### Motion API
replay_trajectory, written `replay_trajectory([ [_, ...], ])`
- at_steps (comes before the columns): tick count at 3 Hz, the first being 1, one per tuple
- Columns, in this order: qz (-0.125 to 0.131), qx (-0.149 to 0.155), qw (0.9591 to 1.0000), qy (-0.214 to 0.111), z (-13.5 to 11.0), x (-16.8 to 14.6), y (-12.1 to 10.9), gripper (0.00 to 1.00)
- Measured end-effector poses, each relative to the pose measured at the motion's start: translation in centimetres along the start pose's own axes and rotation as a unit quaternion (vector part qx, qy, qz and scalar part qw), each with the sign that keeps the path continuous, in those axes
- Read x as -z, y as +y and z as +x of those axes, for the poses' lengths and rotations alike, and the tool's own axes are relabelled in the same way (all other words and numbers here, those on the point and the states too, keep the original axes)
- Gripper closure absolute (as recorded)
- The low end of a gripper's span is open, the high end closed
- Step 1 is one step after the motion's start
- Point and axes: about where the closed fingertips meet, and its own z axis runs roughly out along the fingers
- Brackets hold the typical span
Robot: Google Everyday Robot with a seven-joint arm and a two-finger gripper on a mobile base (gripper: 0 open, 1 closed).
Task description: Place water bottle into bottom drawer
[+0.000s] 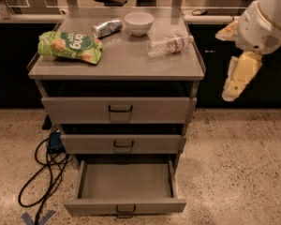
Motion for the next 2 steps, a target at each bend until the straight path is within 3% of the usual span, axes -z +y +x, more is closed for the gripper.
replay_trajectory([
  [1,0.001,0.01,0.9999,0.006,0.3,-3.3,-6.3,0.0],
  [2,-0.02,0.013,0.999,0.039,-0.5,-7.4,-11.2,0.0],
])
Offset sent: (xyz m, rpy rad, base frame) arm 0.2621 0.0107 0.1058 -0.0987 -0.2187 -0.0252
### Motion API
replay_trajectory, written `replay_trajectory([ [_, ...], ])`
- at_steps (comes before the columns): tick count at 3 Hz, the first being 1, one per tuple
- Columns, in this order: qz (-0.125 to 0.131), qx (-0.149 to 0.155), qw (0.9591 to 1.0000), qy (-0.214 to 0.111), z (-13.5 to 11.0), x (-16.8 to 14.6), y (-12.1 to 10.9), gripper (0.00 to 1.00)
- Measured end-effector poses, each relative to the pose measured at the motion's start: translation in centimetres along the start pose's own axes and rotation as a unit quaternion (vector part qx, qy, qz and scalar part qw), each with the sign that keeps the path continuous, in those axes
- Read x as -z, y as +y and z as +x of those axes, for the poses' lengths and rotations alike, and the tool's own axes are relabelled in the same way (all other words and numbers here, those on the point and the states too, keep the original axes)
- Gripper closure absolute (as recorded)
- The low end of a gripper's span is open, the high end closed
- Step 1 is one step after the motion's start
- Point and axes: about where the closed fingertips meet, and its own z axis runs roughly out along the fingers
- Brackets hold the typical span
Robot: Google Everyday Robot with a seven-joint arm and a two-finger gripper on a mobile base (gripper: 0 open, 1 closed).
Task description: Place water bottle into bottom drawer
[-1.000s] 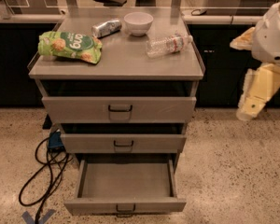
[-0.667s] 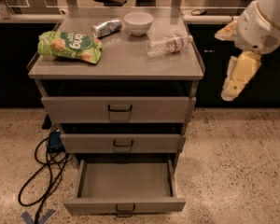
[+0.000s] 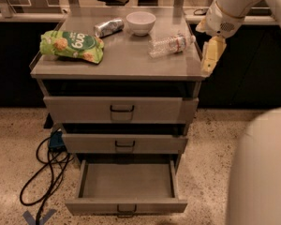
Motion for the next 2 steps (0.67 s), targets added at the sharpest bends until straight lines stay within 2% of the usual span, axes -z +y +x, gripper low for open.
replay_trajectory([
  [1,-0.011,-0.021,0.9989,0.04,-3.7,-5.6,-6.4,0.0],
  [2,0.032,-0.015,0.999,0.028,-4.5,-3.9,-8.3,0.0],
])
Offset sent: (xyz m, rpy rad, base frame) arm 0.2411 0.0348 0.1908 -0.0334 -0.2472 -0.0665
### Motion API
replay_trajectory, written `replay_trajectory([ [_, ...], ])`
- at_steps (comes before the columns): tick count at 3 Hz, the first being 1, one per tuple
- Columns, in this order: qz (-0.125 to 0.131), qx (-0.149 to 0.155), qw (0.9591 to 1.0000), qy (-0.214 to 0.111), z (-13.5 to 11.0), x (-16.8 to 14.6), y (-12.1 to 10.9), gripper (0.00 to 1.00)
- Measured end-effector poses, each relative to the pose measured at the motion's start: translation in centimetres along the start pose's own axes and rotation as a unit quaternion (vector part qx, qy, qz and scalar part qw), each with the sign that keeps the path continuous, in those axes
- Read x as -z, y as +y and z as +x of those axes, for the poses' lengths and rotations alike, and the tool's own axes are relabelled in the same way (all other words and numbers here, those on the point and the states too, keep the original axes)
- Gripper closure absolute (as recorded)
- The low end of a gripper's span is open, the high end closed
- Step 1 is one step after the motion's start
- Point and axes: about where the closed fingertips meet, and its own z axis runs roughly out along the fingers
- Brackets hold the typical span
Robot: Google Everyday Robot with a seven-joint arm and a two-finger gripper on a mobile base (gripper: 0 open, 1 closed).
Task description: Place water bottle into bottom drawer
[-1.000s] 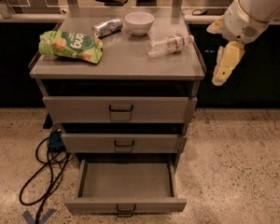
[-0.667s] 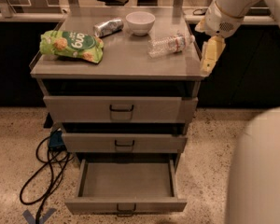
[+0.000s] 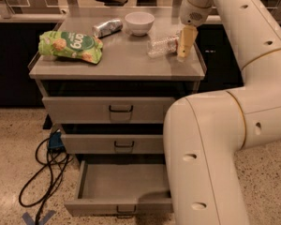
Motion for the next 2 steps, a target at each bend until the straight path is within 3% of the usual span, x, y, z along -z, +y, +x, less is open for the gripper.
replay_trajectory([
  [1,0.01,0.0,0.9999,-0.004,-0.25,-0.4,-0.64,0.0],
  [2,0.005,-0.024,0.9997,-0.008,0.14,-1.21,-0.63,0.0],
])
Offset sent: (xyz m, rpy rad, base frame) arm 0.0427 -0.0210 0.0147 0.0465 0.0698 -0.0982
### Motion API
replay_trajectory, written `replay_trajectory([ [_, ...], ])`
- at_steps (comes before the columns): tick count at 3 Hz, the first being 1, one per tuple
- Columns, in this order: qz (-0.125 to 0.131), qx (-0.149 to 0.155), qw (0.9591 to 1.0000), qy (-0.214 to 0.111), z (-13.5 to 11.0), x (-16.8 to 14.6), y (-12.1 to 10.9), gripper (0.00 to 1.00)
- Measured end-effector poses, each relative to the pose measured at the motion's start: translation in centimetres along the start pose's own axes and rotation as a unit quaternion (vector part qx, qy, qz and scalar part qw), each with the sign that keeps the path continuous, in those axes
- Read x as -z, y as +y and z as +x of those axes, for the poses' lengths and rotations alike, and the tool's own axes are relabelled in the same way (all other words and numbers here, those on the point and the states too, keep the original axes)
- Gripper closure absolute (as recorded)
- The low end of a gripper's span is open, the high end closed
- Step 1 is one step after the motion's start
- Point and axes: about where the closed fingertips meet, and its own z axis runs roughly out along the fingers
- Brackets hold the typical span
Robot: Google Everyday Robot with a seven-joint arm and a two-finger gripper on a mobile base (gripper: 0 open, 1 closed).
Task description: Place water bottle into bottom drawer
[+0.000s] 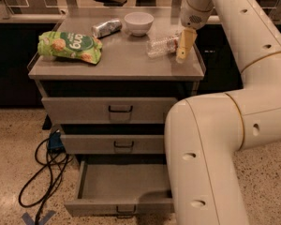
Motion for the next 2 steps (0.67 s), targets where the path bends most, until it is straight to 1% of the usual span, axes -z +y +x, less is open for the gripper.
replay_trajectory([
  [1,0.005,0.002,0.9999,-0.015,-1.0,-0.1,-0.4,0.0],
  [2,0.027,0.022,0.9984,-0.045,-3.1,-0.2,-1.5,0.0],
])
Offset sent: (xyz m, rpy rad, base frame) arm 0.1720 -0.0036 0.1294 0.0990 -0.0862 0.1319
